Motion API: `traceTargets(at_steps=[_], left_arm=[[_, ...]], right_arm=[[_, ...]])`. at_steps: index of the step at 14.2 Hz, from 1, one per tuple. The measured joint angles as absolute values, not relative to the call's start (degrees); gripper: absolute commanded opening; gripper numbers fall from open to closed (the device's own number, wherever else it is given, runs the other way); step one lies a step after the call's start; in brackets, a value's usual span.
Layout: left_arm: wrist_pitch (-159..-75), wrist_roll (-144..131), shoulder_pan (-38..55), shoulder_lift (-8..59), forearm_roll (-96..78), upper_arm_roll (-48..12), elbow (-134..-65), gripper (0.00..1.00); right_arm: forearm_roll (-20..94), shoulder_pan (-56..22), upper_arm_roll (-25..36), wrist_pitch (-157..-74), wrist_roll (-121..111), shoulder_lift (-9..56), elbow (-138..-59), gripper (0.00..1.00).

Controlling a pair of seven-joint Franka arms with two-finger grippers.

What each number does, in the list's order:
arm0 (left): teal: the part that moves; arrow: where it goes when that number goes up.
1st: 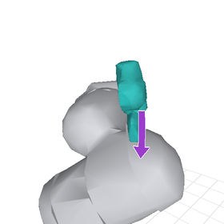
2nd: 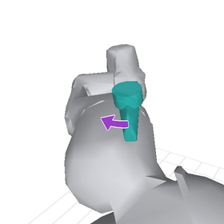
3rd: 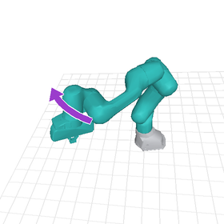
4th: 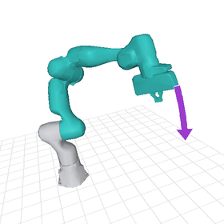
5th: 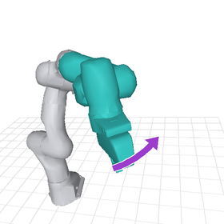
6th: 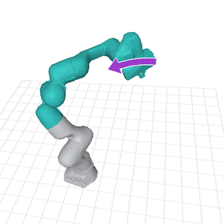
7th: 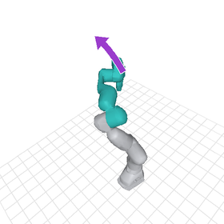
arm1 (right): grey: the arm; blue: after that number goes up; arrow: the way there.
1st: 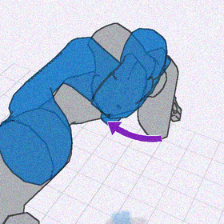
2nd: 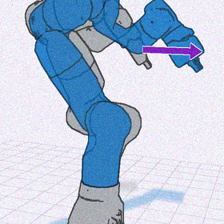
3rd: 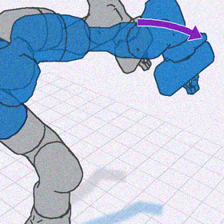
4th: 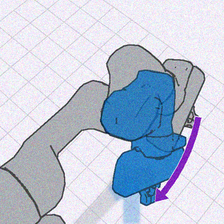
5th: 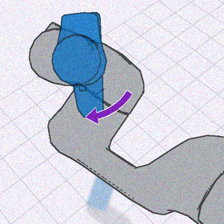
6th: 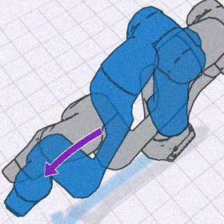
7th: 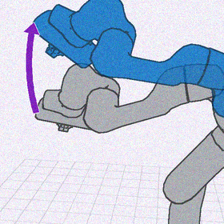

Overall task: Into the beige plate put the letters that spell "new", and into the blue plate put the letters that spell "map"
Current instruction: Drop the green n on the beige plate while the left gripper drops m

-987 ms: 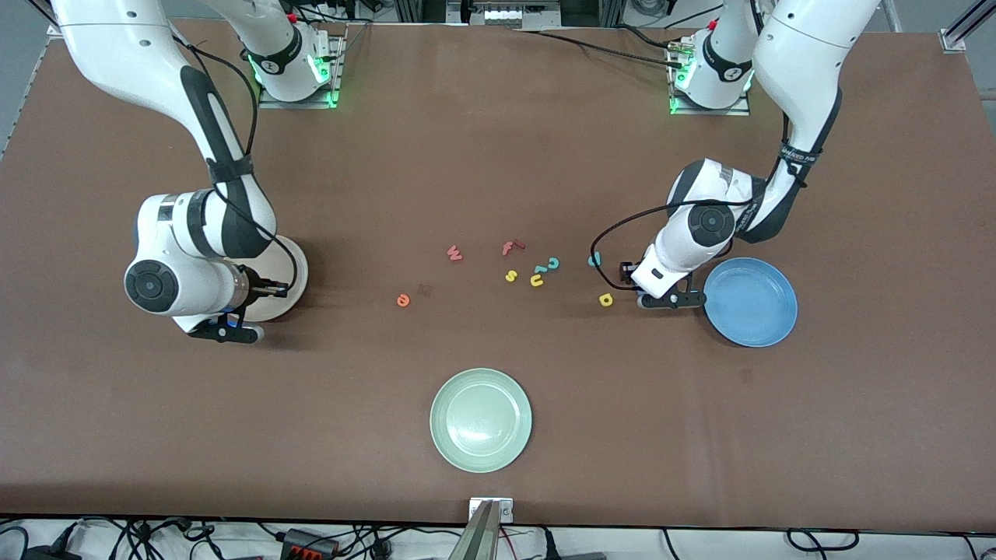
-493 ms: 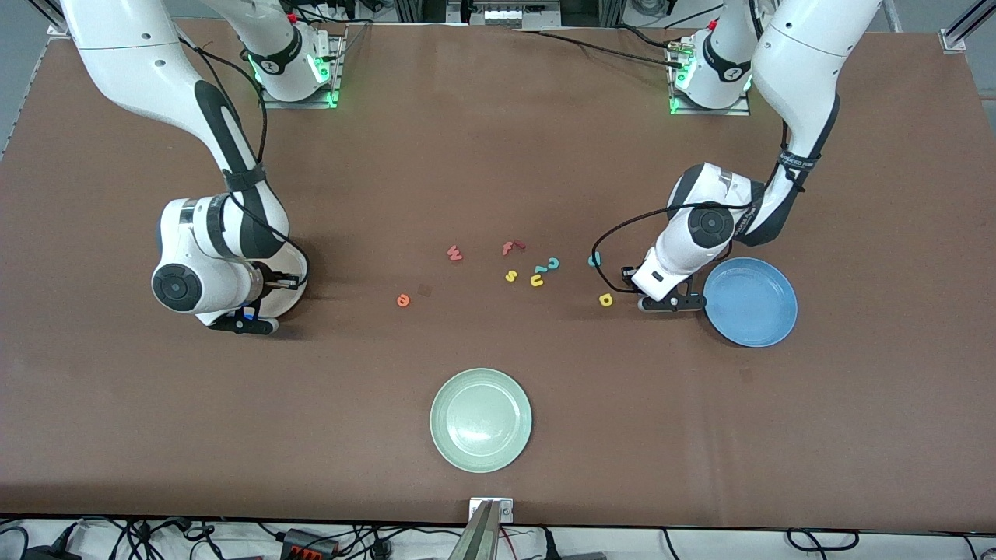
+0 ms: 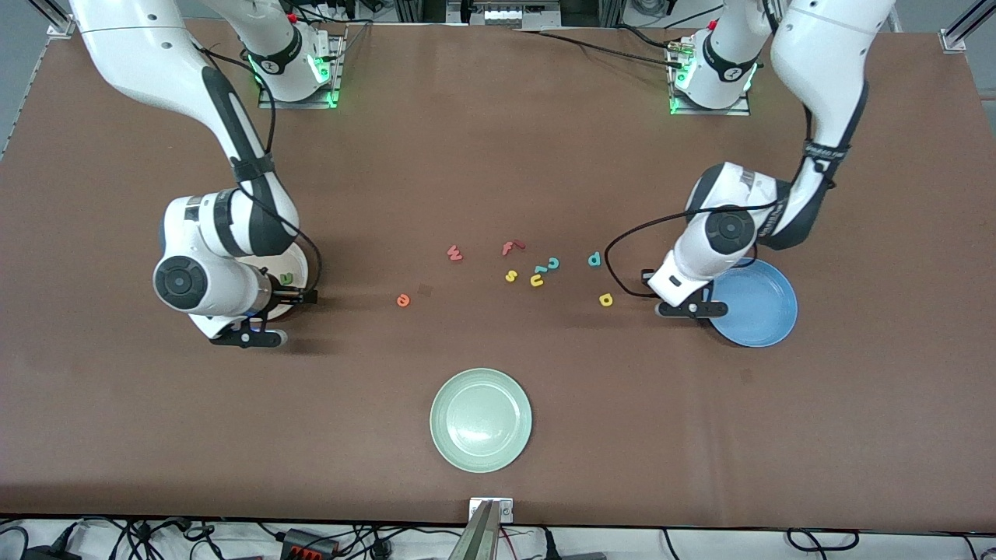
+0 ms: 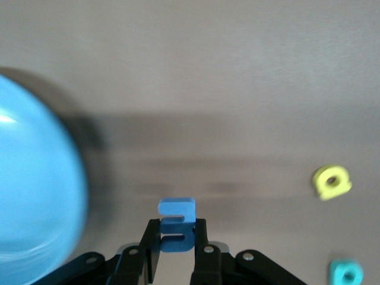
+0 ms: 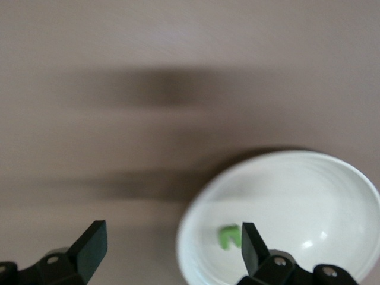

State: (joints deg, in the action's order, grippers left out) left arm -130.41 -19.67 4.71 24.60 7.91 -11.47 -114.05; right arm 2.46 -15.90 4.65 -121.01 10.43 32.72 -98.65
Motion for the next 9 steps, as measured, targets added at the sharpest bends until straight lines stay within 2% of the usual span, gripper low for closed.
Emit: traceTargets(at_steps=[2, 5, 6, 7, 8, 9], left_arm=[[-125.57, -12.52, 1.21, 22.45, 7.99, -11.30, -112.03, 0.12], [-125.05, -6.02, -4.20, 22.87, 16.18, -11.18, -112.32, 0.12], [-125.58, -6.10, -5.12, 23.91, 19.33, -11.18, -112.51, 0.15], [-126.72, -6.11, -5.82, 25.17, 20.59, -11.24, -112.70, 0.37], [-128.20, -6.11, -6.38, 26.40, 21.01, -11.29, -112.95, 0.79], [-129.23, -6.13, -6.73, 27.39, 21.23, -11.41, -113.12, 1.00]], right_arm=[[2.46, -18.28, 4.46, -124.18, 10.54, 34.22, -98.19, 1.00], [2.46, -21.99, 4.35, -128.91, 10.63, 36.95, -98.03, 1.00], [2.46, -22.52, 4.13, -130.47, 10.62, 37.49, -97.98, 1.00], [2.46, -22.69, 3.33, -131.93, 10.62, 37.85, -97.86, 1.00], [2.46, -22.80, 2.27, -133.08, 10.62, 38.06, -97.74, 0.98], [2.50, -23.17, 1.19, -134.25, 10.66, 38.15, -97.66, 0.96]])
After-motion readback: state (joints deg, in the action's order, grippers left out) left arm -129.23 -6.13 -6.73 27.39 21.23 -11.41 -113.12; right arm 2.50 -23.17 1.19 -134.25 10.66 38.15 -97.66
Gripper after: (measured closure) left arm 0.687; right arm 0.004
